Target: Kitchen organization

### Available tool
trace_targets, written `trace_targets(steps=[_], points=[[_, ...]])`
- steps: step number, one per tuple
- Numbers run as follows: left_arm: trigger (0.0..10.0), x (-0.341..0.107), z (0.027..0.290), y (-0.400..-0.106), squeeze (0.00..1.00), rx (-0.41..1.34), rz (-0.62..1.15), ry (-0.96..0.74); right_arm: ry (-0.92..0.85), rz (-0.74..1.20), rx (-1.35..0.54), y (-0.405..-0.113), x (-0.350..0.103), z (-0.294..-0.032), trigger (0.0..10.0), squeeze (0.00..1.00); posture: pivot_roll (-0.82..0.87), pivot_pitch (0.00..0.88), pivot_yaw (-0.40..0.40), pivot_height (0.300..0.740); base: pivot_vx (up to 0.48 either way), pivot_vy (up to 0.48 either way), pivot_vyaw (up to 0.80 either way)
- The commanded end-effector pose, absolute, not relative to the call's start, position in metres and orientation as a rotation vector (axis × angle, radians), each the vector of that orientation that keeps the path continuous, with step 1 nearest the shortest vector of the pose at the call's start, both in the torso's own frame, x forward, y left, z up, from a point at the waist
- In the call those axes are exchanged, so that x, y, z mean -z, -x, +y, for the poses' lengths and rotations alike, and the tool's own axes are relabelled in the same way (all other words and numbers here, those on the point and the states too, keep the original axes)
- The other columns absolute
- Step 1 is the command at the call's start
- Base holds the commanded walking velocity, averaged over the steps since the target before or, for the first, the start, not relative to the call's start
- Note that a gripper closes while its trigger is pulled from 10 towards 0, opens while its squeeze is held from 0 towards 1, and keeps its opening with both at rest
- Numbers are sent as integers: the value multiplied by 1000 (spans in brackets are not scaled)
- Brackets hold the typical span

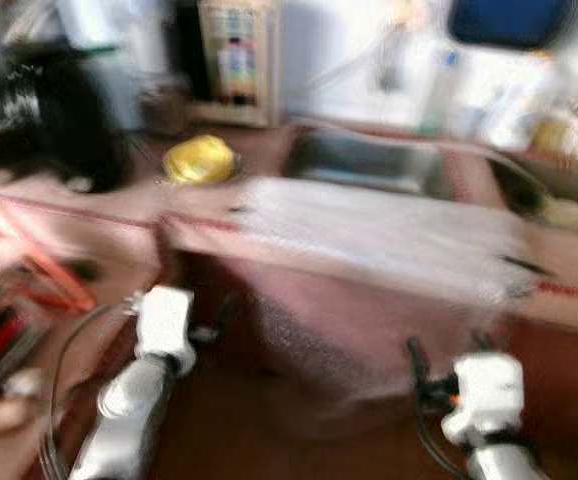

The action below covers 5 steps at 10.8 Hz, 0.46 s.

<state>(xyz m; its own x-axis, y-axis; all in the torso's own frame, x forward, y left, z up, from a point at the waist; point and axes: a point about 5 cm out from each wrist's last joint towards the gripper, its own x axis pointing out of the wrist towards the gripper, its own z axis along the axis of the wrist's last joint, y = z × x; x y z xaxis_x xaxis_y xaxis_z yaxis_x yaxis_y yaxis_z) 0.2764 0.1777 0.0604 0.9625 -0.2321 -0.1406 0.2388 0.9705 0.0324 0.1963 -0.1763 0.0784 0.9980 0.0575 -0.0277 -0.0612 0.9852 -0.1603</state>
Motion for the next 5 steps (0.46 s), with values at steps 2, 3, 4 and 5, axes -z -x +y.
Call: trace_targets(steps=[2,3,4,5], points=[[10000,-65,170,-278,0,261,107,-53,177,8,-38,-198,-82,-184,10000,0,7,0,0,740,0,0,0],[10000,-66,168,-278,0,262,103,-47,177,7,-38,-198,-83,-184,10000,0,7,0,-1,740,0,0,0],[10000,-67,166,-278,0,272,93,-43,177,6,-38,-198,-83,-185,10000,0,6,0,-3,740,0,0,0],[10000,-67,165,-278,0,277,92,-40,180,7,-39,-197,-83,-185,10000,0,2,0,-6,740,0,0,-800]])
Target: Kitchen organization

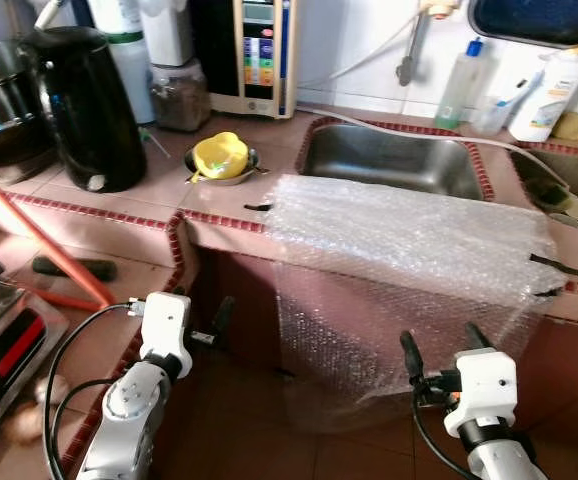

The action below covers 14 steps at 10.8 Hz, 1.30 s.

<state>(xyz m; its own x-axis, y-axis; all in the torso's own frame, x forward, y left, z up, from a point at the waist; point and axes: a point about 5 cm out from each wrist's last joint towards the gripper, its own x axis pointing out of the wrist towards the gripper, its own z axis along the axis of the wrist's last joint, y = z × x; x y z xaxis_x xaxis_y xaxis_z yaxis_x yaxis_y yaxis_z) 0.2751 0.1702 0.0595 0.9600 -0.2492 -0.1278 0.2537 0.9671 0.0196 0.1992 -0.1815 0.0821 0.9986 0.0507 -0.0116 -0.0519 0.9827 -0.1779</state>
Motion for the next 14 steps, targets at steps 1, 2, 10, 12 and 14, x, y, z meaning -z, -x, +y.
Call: trace_targets(steps=[1,2,10,12,14], points=[[10000,-67,163,-278,0,278,90,-36,184,4,-40,-197,-85,-186,10000,0,-1,0,-8,740,0,0,-800],[10000,-67,162,-278,0,280,86,-29,192,2,-42,-197,-86,-188,10000,0,-7,0,-13,740,0,0,-800],[10000,-115,180,-278,0,155,-94,-50,221,-124,-4,-195,-133,-196,10000,0,11,0,-39,740,0,0,-300],[10000,-110,186,-262,0,110,-80,-61,210,-114,-15,-197,-131,-192,10000,0,58,0,-78,740,0,0,0],[10000,-109,200,-252,0,46,-66,-67,195,-99,-14,-206,-127,-187,10000,0,107,0,-110,740,0,0,0]])
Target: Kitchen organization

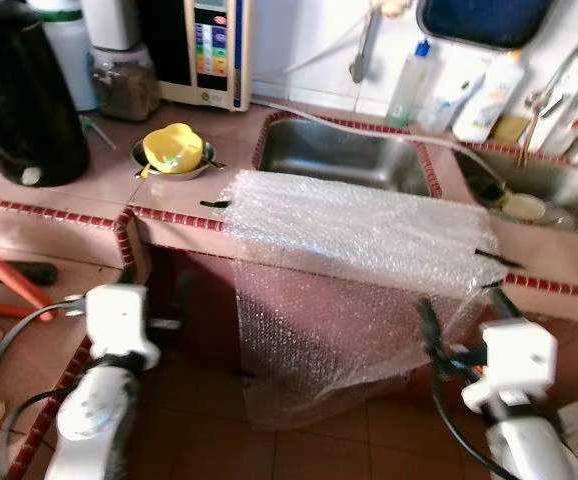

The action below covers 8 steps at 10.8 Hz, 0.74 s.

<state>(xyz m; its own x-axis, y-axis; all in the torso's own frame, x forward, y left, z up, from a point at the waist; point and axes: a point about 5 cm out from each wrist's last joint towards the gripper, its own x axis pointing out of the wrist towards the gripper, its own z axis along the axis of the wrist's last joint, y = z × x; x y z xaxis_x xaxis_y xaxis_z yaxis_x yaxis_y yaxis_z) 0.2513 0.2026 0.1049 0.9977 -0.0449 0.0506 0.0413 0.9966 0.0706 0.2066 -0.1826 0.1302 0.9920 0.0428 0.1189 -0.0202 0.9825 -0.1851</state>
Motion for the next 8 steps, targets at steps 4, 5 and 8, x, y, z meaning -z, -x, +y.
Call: trace_targets(steps=[4,5,8], points=[[10000,-114,209,-247,0,22,-53,-112,166,-76,18,-203,-123,-189,10000,0,140,0,-99,740,0,0,0],[10000,-111,205,-249,0,24,-47,-113,177,-77,9,-204,-121,-187,10000,0,119,0,-87,740,0,0,0],[10000,-115,183,-272,0,95,-80,-122,190,-113,78,-209,-124,-192,10000,0,81,0,-47,740,0,0,0]])
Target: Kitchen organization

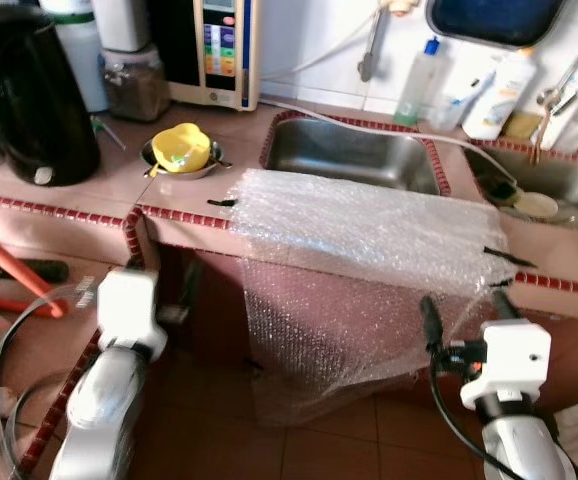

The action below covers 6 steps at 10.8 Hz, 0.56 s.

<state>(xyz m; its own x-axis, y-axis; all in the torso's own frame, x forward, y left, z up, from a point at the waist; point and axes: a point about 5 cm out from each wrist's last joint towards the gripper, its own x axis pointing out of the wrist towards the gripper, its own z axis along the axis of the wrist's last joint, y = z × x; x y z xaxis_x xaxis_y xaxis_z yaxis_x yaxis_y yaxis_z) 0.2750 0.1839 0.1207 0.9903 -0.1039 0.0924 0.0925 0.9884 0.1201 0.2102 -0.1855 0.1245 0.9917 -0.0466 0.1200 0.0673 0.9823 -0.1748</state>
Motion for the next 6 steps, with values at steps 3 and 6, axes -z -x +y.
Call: trace_targets(steps=[3,6], points=[[10000,-115,178,-283,0,139,-83,-114,183,-141,74,-214,-128,-183,10000,0,40,0,-28,740,0,0,0],[10000,-109,170,-287,0,185,-84,-84,217,-158,67,-215,-132,-184,10000,0,5,0,-31,740,175,0,0]])
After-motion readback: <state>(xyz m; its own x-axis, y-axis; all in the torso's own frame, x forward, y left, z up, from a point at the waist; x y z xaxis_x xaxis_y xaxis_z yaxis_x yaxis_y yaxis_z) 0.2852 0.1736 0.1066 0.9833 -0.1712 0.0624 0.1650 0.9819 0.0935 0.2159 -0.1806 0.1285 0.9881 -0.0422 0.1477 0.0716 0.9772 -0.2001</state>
